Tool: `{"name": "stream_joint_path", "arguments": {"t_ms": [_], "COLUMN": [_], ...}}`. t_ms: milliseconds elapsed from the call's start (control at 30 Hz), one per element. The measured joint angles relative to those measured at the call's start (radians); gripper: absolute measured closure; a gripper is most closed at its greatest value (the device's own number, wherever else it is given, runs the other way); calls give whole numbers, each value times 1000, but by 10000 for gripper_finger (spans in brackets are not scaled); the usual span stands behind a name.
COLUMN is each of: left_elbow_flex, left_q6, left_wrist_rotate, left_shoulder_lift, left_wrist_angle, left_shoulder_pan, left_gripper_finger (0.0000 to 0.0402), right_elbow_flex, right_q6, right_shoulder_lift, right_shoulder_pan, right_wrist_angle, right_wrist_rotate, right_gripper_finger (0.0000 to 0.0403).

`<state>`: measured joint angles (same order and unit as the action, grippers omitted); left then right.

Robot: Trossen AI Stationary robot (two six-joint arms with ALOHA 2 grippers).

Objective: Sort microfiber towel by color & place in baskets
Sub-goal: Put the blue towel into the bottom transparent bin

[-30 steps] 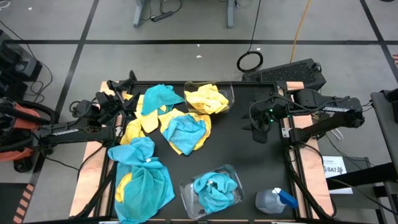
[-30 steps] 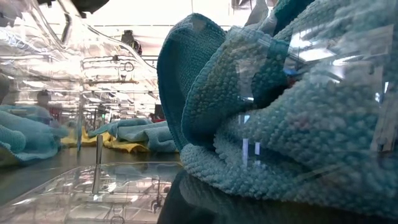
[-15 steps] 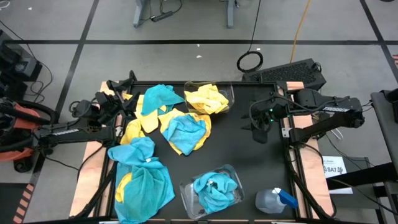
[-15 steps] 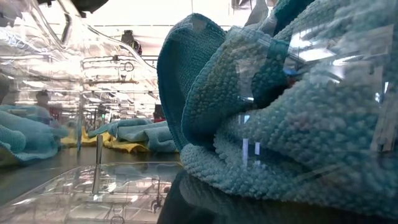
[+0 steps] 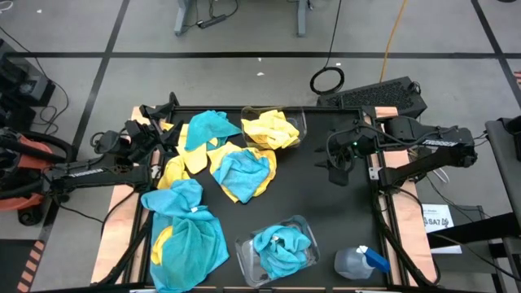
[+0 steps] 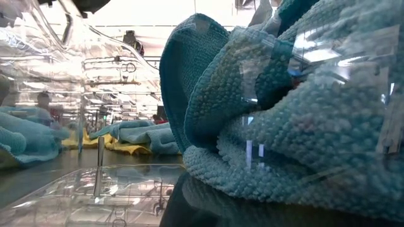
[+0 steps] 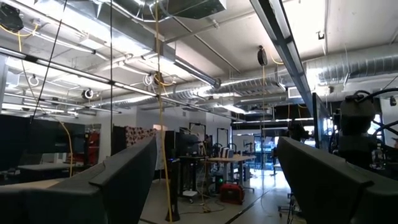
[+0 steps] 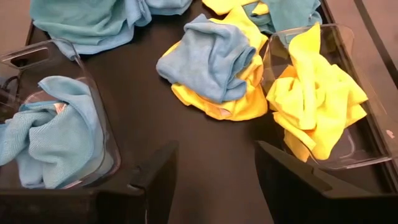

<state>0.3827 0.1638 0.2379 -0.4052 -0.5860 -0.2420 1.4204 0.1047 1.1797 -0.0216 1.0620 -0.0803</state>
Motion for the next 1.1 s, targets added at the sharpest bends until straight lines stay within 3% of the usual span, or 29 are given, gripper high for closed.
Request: {"name": "stream_joint_path", "arguments": {"t_ms": [367, 567, 667, 833, 1100], "left_elbow_flex": [0, 69, 217, 498, 811], "left_q6": [0, 83, 116, 132, 132], "left_wrist_rotate": [-2, -137, -148, -70, -11], "left_shoulder_lift": [0, -36, -89, -196, -301], "left_wrist_angle": [-4, -74, 82, 516, 981], "left_shoulder_pan": [0, 0, 0, 0, 0], "left_gripper_finger": [66, 66, 66, 66, 66], "right_elbow_flex": [0, 0, 0, 0, 0], "right_q6": [15, 19, 26, 20, 15], "right_shoulder_lift": [0, 0, 0, 0, 0], "right_shoulder_pan": [0, 0, 0, -1, -1], "right_wrist_angle": [-5, -5, -5, -21, 22], "right_wrist_rotate": [0, 1, 1, 0, 1], "right_gripper_finger": [200, 200, 200, 200, 200]}}
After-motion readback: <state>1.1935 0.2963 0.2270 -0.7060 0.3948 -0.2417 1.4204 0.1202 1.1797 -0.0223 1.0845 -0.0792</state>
